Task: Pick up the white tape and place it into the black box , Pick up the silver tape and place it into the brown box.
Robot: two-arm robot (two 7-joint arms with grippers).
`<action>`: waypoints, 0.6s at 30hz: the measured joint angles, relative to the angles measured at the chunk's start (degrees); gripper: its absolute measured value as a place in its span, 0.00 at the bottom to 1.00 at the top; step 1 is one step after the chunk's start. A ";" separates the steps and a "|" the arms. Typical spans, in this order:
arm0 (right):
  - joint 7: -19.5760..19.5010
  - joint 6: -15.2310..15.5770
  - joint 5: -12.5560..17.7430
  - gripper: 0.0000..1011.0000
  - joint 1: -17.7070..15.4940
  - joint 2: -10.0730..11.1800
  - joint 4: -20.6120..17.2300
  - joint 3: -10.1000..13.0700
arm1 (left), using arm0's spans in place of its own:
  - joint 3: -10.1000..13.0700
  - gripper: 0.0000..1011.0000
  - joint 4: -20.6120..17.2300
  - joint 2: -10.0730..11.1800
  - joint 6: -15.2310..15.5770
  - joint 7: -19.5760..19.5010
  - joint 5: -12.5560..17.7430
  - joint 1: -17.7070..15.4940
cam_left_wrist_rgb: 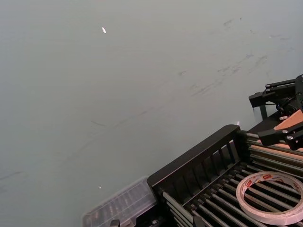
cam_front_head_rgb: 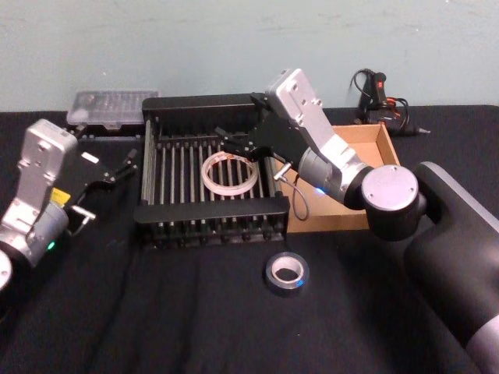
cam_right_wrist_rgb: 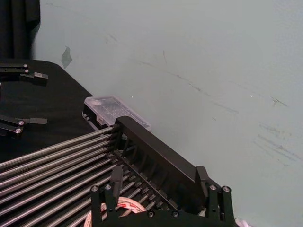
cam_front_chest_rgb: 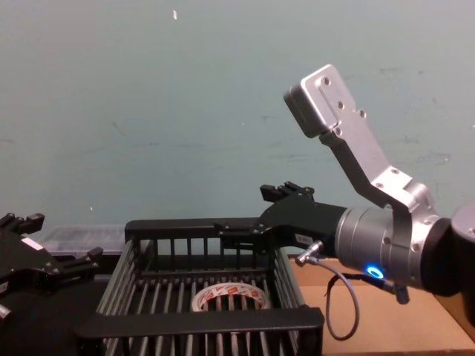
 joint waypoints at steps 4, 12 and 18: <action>0.00 0.00 0.00 0.99 0.00 0.00 0.01 0.00 | 0.00 0.99 0.00 0.00 0.00 0.00 0.00 0.00; 0.00 0.00 0.01 0.99 0.00 0.00 0.01 0.00 | 0.00 0.99 0.00 0.00 0.00 0.00 0.00 0.00; 0.32 -0.10 0.41 0.99 -0.75 0.71 -1.21 0.74 | 0.00 0.99 0.00 0.00 0.00 0.00 0.00 0.00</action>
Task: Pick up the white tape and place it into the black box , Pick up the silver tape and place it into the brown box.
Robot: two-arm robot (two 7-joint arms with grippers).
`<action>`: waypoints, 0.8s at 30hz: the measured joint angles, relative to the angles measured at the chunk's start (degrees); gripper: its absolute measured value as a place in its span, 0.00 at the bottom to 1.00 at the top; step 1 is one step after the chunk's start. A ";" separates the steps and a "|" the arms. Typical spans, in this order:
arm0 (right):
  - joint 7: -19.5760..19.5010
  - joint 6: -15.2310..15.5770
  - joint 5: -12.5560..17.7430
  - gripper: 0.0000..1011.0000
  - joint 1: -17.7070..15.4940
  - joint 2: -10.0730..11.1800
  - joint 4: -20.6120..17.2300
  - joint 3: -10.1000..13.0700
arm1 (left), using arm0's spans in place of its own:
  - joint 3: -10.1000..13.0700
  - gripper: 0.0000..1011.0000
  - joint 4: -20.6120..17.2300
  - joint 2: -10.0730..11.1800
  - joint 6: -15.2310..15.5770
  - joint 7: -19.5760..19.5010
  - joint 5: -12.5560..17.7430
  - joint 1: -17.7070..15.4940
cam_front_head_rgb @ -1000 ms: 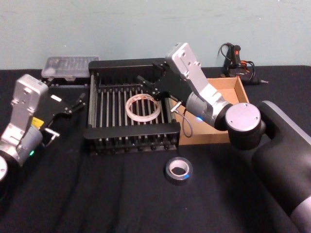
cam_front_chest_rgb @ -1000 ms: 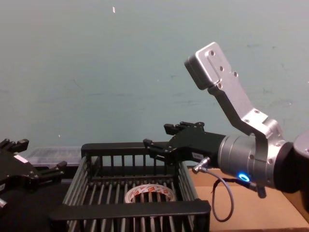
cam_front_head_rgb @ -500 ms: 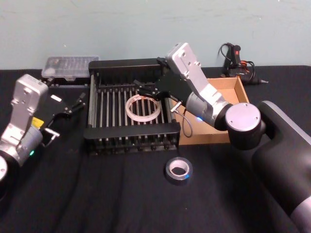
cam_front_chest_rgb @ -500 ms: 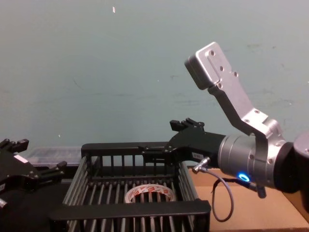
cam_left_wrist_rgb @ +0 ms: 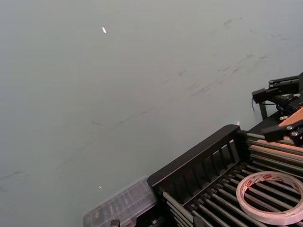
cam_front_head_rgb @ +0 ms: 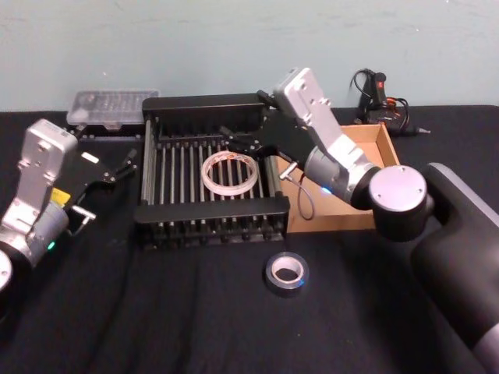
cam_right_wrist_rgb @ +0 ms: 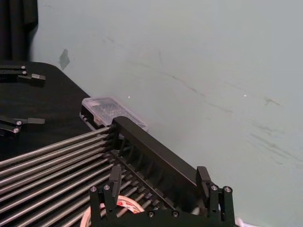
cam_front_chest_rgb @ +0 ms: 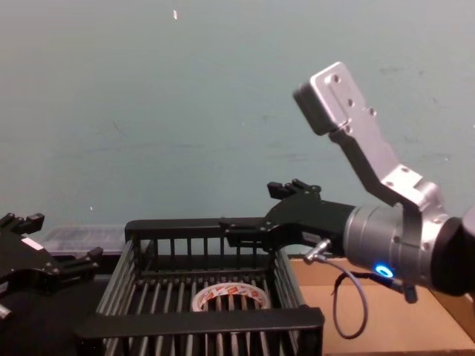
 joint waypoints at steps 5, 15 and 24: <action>0.20 0.19 0.55 0.99 -1.06 1.00 -2.11 0.78 | 0.00 0.99 0.00 0.00 0.00 0.00 0.00 0.00; 1.04 3.28 3.53 0.99 -7.36 5.64 -12.47 4.02 | 0.00 0.99 0.00 0.00 0.00 0.00 0.00 0.00; 0.64 7.27 6.10 0.99 -14.58 9.90 -22.20 7.13 | 0.00 0.99 0.00 0.00 0.00 0.00 0.00 0.00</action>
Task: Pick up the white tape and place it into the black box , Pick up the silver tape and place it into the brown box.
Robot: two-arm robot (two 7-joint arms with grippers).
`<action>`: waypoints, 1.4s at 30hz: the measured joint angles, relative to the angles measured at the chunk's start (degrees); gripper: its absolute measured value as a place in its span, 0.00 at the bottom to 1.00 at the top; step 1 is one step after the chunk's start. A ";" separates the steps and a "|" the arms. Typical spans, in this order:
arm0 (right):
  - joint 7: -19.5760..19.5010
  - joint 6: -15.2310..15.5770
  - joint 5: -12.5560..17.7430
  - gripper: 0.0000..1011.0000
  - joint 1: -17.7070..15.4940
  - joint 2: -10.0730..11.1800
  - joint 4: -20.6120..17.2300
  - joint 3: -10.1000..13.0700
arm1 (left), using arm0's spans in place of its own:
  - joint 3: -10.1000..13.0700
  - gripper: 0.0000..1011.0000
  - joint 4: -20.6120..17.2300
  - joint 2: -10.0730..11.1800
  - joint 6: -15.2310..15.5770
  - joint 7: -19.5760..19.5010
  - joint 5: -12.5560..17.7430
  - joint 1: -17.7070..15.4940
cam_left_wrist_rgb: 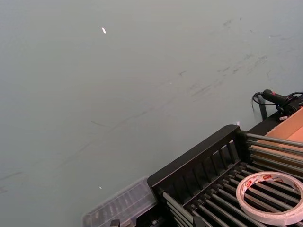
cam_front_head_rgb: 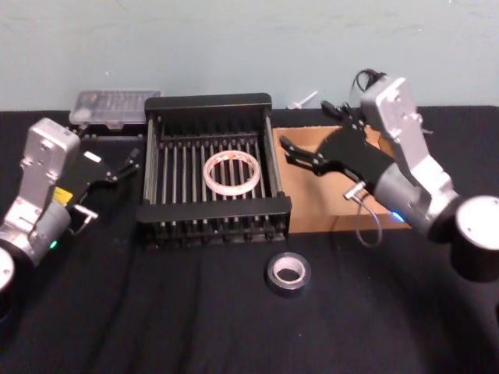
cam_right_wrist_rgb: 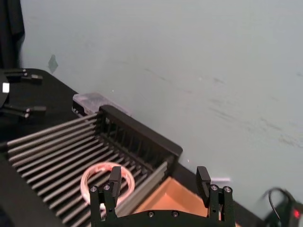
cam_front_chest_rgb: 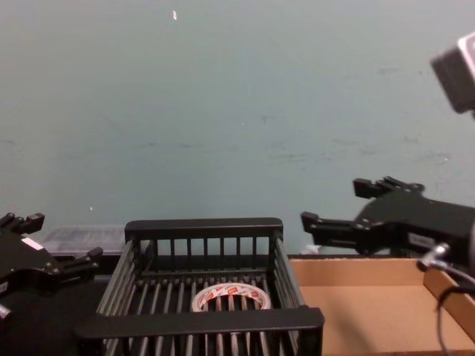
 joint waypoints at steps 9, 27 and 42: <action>-0.29 3.91 2.07 0.99 -7.17 3.62 -6.97 2.48 | 0.00 0.99 0.00 0.00 0.00 0.00 0.00 0.00; 0.56 11.37 5.23 0.99 -15.42 7.72 -14.18 3.77 | 0.00 0.99 0.00 0.00 0.00 0.00 0.00 0.00; 2.24 21.68 7.41 0.99 -14.97 9.16 -15.94 0.70 | 0.00 0.99 0.00 0.00 0.00 0.00 0.00 0.00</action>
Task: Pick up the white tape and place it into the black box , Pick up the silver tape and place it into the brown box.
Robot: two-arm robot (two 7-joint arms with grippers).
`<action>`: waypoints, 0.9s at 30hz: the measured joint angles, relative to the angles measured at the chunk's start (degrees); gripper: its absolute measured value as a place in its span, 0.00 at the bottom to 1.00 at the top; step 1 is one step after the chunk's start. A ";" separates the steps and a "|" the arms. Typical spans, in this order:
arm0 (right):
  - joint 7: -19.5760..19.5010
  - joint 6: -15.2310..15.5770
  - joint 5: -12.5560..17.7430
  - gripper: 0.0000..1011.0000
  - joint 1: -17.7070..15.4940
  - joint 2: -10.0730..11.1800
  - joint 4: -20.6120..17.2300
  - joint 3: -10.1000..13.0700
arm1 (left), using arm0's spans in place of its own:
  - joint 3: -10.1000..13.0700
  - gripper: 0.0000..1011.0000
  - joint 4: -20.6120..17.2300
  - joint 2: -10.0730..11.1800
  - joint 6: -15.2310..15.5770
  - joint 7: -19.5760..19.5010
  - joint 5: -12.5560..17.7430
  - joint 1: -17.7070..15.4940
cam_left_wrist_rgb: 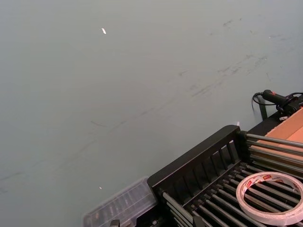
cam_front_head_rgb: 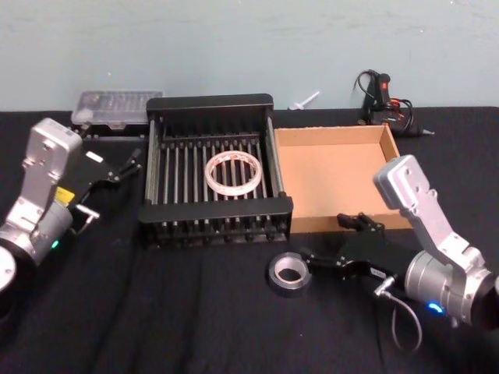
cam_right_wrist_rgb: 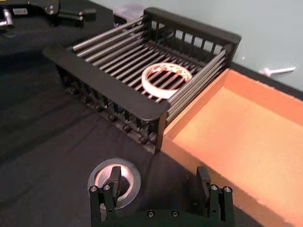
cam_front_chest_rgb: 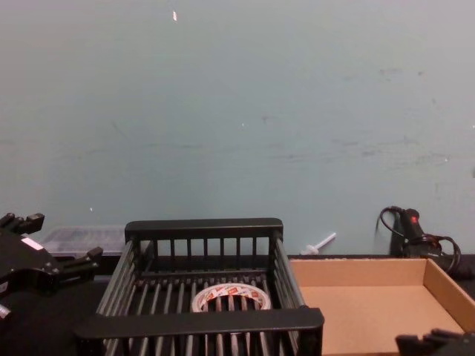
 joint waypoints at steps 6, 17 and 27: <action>0.03 2.12 0.28 0.99 0.70 0.05 0.41 -1.11 | 0.00 0.99 0.00 0.00 0.00 0.00 0.00 0.00; 0.63 4.63 -0.02 0.99 3.25 -0.05 2.43 -3.63 | 0.00 0.99 0.00 0.00 0.00 0.00 0.00 0.00; 0.70 5.71 -0.78 0.99 5.52 -1.01 4.76 -4.98 | 0.00 0.99 0.00 0.00 0.00 0.00 0.00 0.00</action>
